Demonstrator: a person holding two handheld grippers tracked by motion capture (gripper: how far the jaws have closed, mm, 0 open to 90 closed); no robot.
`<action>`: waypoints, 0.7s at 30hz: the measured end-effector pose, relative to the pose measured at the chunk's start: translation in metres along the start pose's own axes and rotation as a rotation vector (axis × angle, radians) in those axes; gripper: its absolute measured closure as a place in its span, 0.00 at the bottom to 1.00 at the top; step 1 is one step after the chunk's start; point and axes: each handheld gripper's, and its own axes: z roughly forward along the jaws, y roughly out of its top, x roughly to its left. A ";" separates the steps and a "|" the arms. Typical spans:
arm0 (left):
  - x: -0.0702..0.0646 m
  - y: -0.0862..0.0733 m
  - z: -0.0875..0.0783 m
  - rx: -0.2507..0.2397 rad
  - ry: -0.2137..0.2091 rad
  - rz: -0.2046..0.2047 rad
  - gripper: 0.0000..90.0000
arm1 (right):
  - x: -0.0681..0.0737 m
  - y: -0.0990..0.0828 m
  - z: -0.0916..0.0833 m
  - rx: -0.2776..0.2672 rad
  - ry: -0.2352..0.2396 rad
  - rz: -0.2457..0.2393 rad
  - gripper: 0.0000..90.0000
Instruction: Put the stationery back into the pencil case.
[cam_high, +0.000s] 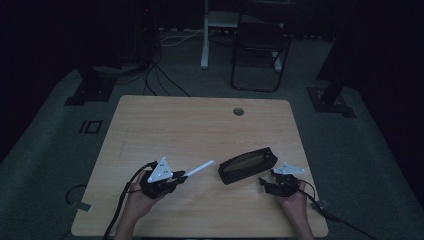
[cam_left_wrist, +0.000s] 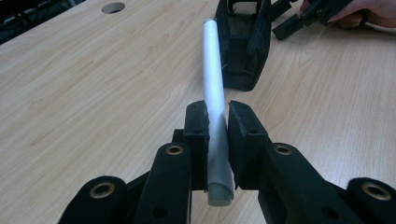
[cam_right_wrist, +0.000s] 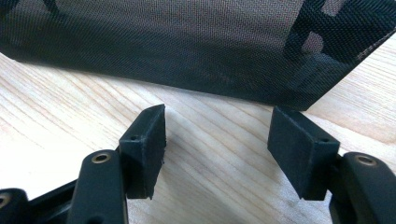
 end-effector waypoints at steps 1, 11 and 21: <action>0.000 0.001 0.000 -0.002 0.000 0.001 0.88 | 0.000 0.000 0.000 0.000 0.000 0.000 0.41; 0.000 0.005 -0.002 -0.015 -0.007 0.004 0.88 | 0.000 0.000 0.000 0.000 0.000 0.000 0.41; 0.001 0.014 -0.006 -0.035 -0.019 0.013 0.88 | 0.000 0.000 0.000 0.000 0.000 0.001 0.41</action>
